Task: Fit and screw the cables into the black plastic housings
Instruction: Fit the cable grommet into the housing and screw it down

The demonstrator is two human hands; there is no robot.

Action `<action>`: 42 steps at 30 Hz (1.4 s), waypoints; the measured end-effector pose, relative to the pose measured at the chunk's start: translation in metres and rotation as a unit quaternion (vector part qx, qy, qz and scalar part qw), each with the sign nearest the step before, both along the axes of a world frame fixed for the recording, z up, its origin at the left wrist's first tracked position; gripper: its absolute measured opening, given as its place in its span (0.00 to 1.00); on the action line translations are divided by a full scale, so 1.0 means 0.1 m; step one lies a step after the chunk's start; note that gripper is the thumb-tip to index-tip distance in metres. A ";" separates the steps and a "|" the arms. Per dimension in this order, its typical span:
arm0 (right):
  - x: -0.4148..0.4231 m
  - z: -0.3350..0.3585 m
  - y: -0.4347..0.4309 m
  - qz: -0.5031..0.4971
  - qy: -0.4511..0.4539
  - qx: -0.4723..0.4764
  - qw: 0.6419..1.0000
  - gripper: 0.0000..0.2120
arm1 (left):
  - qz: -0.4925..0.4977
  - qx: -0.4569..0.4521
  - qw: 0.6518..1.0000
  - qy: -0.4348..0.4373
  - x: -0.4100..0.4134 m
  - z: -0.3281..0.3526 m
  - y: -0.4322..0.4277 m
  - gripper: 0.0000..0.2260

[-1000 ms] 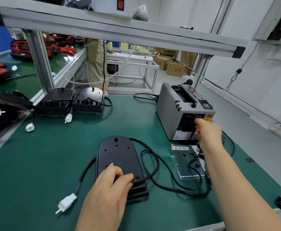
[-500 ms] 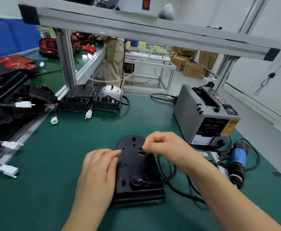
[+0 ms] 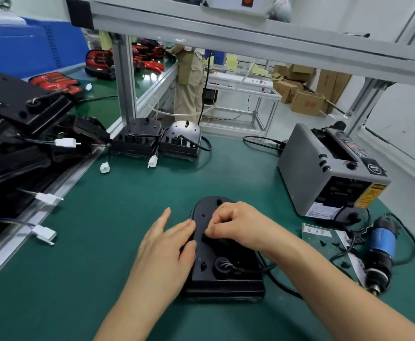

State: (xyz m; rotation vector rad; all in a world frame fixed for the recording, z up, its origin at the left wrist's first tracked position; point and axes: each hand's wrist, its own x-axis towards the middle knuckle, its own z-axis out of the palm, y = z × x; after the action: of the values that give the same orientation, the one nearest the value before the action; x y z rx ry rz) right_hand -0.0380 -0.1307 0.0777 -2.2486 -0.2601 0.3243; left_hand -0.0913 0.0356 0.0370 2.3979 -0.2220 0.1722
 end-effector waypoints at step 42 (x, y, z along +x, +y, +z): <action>-0.10 -0.08 0.07 0.006 -0.100 -0.132 0.986 0.13 | 0.007 0.050 0.991 -0.123 -0.08 0.00 -0.03 0.14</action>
State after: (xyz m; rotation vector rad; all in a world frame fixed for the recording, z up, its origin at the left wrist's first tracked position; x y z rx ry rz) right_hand -0.0479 -0.1235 0.0698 -2.5465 -0.3539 0.1434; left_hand -0.0989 0.0330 0.0374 2.4760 -0.3354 0.4760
